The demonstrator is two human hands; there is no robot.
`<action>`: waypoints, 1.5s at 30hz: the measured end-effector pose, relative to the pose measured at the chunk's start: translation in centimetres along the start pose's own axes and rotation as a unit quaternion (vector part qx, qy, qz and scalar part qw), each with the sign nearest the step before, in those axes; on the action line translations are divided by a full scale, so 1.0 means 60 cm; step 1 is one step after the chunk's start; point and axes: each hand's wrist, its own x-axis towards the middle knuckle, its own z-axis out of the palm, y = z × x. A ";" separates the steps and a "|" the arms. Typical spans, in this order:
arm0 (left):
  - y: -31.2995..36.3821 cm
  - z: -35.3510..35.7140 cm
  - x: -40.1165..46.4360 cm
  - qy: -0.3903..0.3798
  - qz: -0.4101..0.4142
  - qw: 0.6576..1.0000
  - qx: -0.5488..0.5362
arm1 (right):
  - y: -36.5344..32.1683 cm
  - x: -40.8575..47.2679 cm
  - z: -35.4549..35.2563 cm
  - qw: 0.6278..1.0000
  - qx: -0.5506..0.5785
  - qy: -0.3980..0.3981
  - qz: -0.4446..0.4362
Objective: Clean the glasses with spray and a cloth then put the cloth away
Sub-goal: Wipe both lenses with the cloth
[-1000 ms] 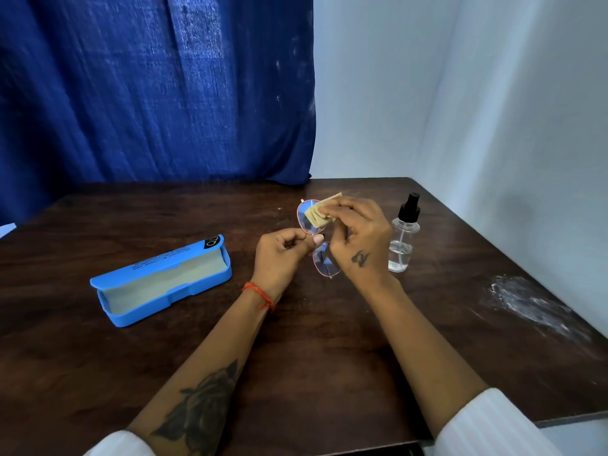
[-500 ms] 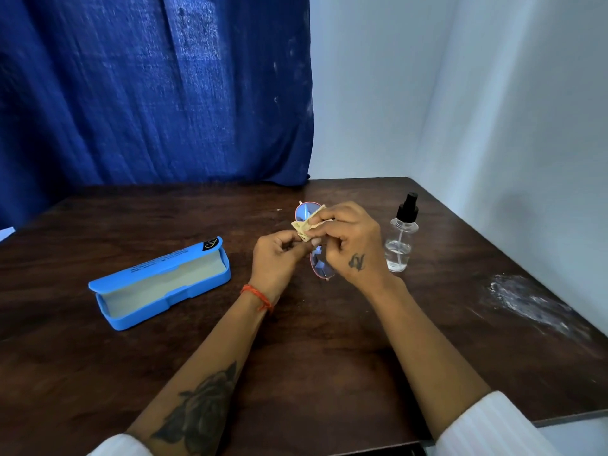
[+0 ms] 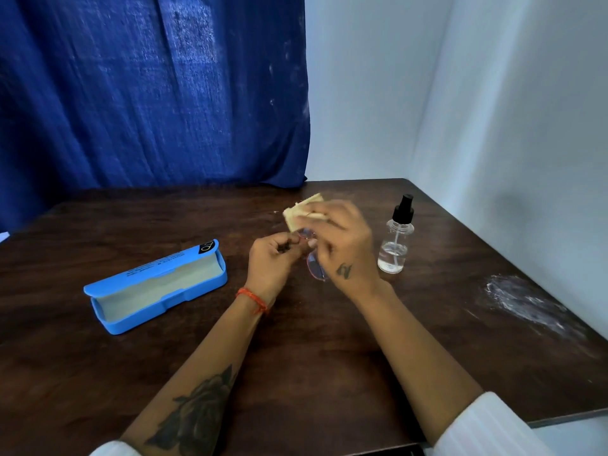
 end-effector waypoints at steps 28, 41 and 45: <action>-0.007 -0.004 0.004 0.003 0.030 0.999 0.022 | -0.005 0.004 0.006 0.997 -0.030 -0.048 0.046; 0.000 -0.005 0.002 0.010 0.005 1.000 0.028 | 0.018 0.004 -0.008 0.998 0.021 -0.053 0.037; -0.002 -0.006 0.003 0.013 0.005 1.000 -0.001 | 0.031 0.006 -0.016 0.995 -0.034 0.043 0.078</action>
